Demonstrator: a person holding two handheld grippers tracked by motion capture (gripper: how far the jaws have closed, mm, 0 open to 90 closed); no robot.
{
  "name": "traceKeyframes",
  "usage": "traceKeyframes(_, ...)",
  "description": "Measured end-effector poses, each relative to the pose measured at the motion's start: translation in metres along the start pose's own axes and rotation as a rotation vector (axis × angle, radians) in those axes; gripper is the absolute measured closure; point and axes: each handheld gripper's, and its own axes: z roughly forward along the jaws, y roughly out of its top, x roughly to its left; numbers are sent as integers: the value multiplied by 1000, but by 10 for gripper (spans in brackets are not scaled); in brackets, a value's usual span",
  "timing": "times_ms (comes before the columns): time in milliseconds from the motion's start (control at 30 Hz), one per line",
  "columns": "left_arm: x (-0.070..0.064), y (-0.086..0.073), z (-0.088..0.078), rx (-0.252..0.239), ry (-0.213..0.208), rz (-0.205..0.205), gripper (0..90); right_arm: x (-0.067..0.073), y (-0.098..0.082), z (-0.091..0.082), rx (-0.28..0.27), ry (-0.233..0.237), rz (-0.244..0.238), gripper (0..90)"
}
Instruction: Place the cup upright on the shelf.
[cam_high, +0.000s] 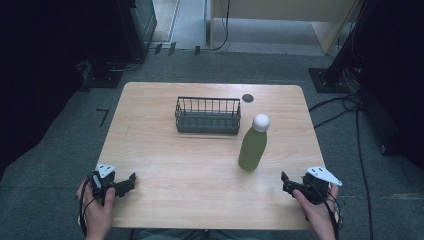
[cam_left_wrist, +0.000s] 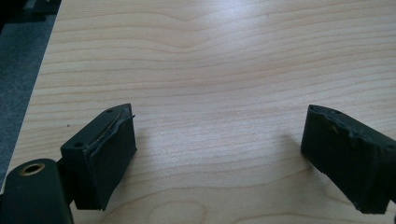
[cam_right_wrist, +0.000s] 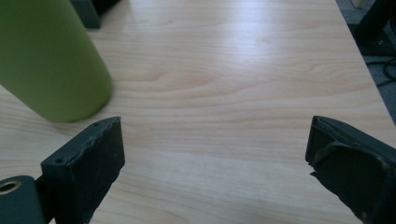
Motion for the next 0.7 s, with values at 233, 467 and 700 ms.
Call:
traceKeyframes(233,0,0,0,0,0,0,106,20,8,2,-11,40,-34,51)
traceKeyframes(467,0,0,0,0,0,0,106,35,12,2,-13,76,-61,54)
traceKeyframes(700,0,0,0,0,0,1,106,52,16,2,-23,119,-93,59)
